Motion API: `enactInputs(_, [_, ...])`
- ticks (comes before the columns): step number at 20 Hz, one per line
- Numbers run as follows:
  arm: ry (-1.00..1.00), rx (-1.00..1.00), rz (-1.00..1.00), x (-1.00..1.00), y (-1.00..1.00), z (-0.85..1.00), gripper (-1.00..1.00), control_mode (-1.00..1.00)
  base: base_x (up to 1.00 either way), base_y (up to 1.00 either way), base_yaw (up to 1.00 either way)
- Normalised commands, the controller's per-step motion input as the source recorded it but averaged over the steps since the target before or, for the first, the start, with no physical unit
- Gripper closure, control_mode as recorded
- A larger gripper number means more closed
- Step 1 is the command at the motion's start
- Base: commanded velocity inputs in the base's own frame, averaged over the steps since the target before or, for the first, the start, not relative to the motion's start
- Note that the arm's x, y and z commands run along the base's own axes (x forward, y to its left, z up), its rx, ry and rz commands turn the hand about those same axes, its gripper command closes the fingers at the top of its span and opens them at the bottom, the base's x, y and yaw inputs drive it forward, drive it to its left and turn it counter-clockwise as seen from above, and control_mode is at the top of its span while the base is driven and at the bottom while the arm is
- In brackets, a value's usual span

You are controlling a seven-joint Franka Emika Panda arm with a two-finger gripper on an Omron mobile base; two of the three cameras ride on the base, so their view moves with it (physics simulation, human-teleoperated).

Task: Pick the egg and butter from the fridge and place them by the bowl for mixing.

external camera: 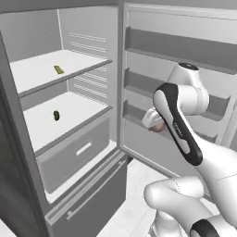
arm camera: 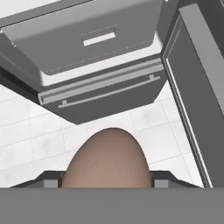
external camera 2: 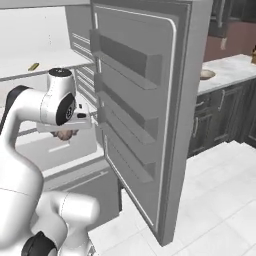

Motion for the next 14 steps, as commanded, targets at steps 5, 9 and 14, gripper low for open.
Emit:
enactInputs(5, [0.00,0.00,0.00,0.00,0.00,0.00,1.00,1.00,-0.69,0.51,-0.29])
enactInputs(9, [0.00,0.00,0.00,0.00,0.00,0.00,1.00,1.00,-0.64,0.41,-0.41])
enactInputs(14, [0.00,0.00,0.00,0.00,0.00,0.00,1.00,1.00,-0.17,0.18,-0.82])
